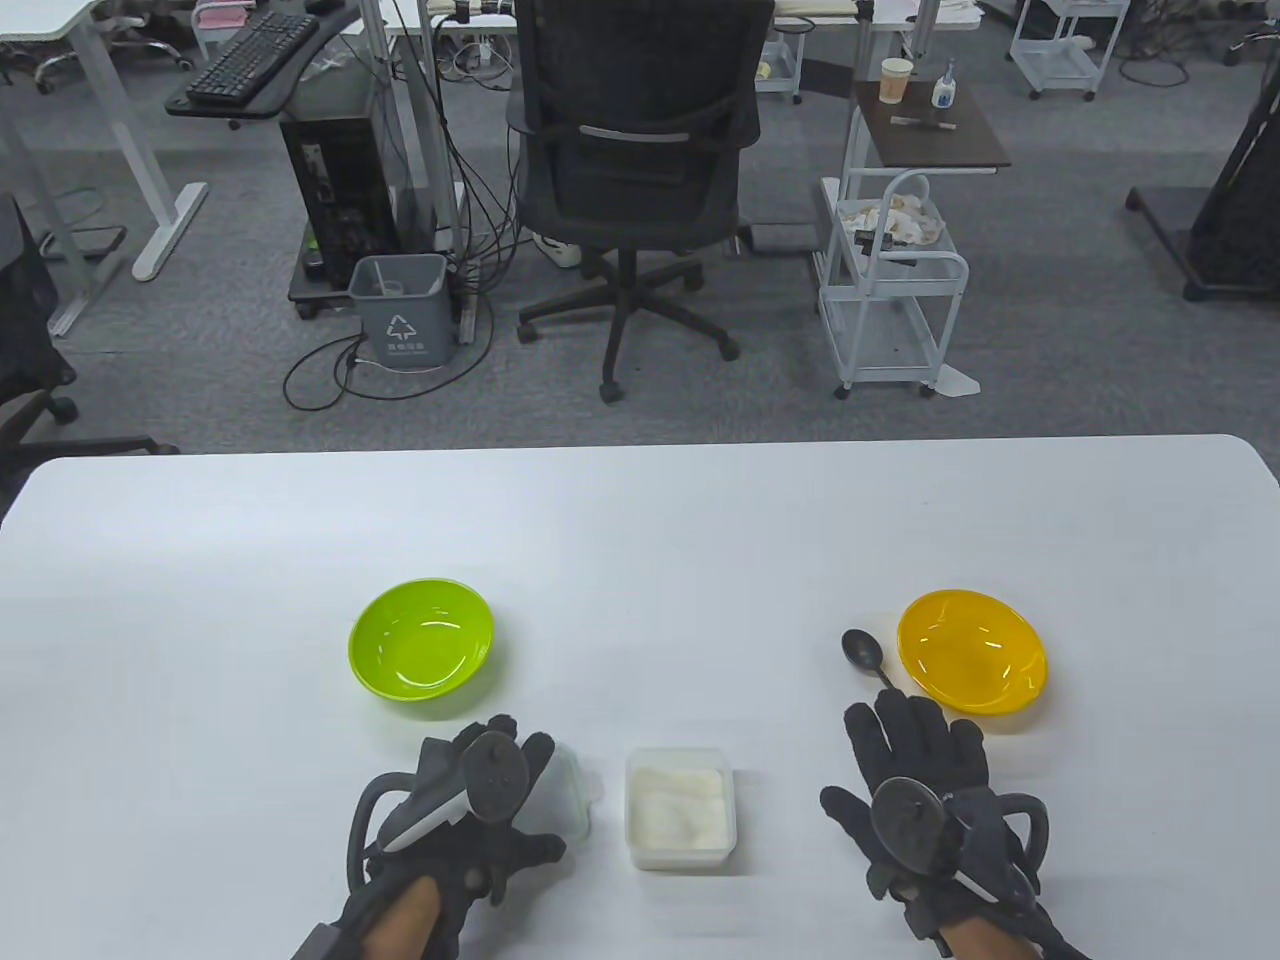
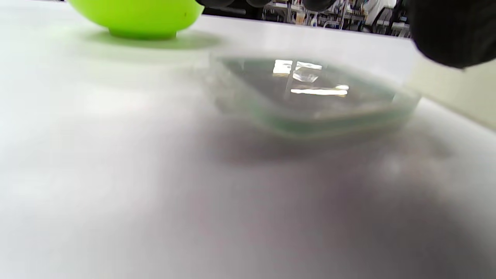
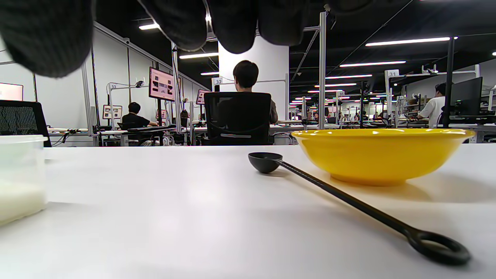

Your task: Scoop white sugar from container into bowls

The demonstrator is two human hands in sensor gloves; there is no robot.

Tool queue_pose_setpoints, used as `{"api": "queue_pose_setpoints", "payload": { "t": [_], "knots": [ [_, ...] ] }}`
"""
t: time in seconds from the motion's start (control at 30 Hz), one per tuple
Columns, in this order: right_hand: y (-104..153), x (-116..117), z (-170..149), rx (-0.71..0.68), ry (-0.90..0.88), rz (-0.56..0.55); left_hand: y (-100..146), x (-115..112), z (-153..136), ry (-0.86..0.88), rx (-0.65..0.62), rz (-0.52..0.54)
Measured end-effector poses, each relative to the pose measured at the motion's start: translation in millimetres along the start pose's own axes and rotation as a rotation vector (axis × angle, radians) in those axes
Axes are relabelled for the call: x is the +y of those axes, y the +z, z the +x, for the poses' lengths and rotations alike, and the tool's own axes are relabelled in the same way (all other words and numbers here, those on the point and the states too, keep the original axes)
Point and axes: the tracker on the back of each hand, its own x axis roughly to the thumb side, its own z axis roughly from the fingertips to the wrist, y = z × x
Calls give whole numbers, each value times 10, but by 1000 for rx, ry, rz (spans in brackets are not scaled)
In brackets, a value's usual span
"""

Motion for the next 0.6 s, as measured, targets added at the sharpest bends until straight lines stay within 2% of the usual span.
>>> {"api": "queue_pose_setpoints", "payload": {
  "t": [0.1, 0.23, 0.33, 0.47, 0.6],
  "knots": [
    [1, 1, -2, 2, -5, -2, 54, 165, 35, 1, 2, 60],
    [5, -1, -7, 4, -8, -5, 112, 274, 57, 66, 8, 127],
    [8, 0, -19, 9, -15, -1, 133, 253, 50, 115, 3, 164],
    [8, -1, -45, 24, -25, 3, 150, 134, 10, 85, 12, 202],
    [3, 9, -68, 38, -40, 12, 197, 130, -13, 74, 20, 238]
  ]
}}
